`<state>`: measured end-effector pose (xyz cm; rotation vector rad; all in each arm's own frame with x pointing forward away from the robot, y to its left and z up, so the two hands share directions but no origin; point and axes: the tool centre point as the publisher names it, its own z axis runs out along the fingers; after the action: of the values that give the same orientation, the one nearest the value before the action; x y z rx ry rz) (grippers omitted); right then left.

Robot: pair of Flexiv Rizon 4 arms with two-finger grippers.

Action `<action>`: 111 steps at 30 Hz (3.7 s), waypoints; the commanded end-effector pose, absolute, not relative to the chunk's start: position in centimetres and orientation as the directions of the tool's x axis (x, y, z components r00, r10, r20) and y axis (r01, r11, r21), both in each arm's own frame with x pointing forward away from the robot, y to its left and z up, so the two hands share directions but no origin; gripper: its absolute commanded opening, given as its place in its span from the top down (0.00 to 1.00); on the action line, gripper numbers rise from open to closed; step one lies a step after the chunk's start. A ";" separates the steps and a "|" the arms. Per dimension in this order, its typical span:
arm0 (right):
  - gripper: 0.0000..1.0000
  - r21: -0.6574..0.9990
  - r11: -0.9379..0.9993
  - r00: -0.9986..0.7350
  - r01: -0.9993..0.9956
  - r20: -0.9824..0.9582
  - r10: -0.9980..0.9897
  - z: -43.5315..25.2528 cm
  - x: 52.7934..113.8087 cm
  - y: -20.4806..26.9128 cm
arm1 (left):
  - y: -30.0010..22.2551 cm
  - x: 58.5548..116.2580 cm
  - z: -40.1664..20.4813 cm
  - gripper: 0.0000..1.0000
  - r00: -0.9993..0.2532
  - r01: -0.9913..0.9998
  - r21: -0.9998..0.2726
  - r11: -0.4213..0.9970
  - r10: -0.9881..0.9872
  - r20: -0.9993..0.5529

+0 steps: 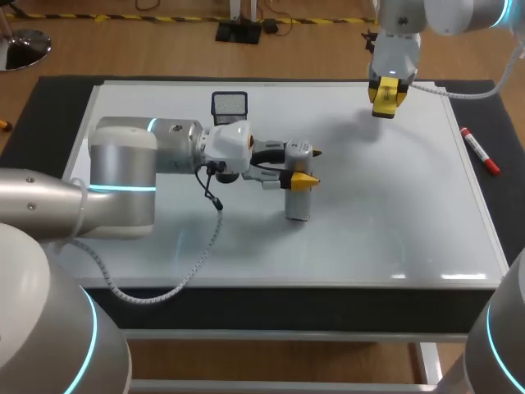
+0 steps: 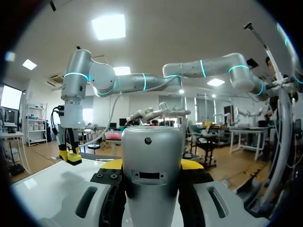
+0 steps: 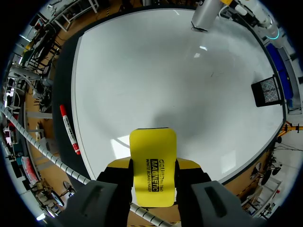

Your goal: Pick up the inspection probe, press it on each red-marked spot on the whiteboard one by one, put down the probe, pick up the eraser, and wipe off all the red marks.

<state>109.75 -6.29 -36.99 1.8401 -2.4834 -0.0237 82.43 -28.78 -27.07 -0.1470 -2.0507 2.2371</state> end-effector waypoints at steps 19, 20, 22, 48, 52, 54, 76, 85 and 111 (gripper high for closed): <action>1.00 0.043 0.290 -0.288 -0.956 0.035 -0.957 -36.9 109.9 -6.4 | -28.7 82.8 -28.1 1.00 -0.988 -0.008 -0.995 -0.103 0.155 -0.008; 1.00 0.043 0.290 -0.288 -0.956 0.035 -0.957 -36.9 109.9 -6.4 | -28.7 82.8 -28.1 1.00 -0.988 -0.008 -0.995 -0.104 0.155 -0.008; 1.00 0.043 0.290 -0.288 -0.956 0.035 -0.957 -36.9 109.9 -6.4 | -28.7 82.8 -28.1 1.00 -0.988 -0.007 -0.995 -0.103 0.156 -0.010; 1.00 0.043 0.290 -0.288 -0.956 0.035 -0.957 -36.9 109.9 -6.4 | -27.2 83.0 -26.9 1.00 -0.990 0.013 -0.993 -0.117 0.141 -0.029; 1.00 0.043 0.290 -0.288 -0.956 0.035 -0.957 -36.9 109.9 -6.4 | -24.7 83.6 -25.4 1.00 -0.993 0.038 -0.994 -0.105 0.103 -0.049; 1.00 0.043 0.290 -0.288 -0.956 0.035 -0.957 -36.9 109.9 -6.4 | -23.3 83.9 -24.6 1.00 -0.995 0.055 -0.995 -0.082 0.080 -0.062; 1.00 0.043 0.290 -0.288 -0.956 0.035 -0.957 -36.9 109.9 -6.4 | -11.3 85.4 -23.5 1.00 -0.982 0.101 -0.994 -0.051 -0.164 -0.092; 1.00 0.043 0.290 -0.288 -0.956 0.035 -0.957 -36.9 109.9 -6.4 | -7.2 87.2 -24.1 1.00 -0.974 0.091 -0.994 -0.055 -0.214 -0.077; 1.00 -0.025 0.144 -0.145 -0.989 0.069 -0.987 -35.7 105.4 -1.3 | -4.4 88.2 -24.2 1.00 -0.965 0.091 -0.994 -0.057 -0.251 -0.074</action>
<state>107.97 -2.22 -36.39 2.0086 -2.3433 0.0158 88.16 -4.46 -24.23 0.2036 -2.3035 2.4618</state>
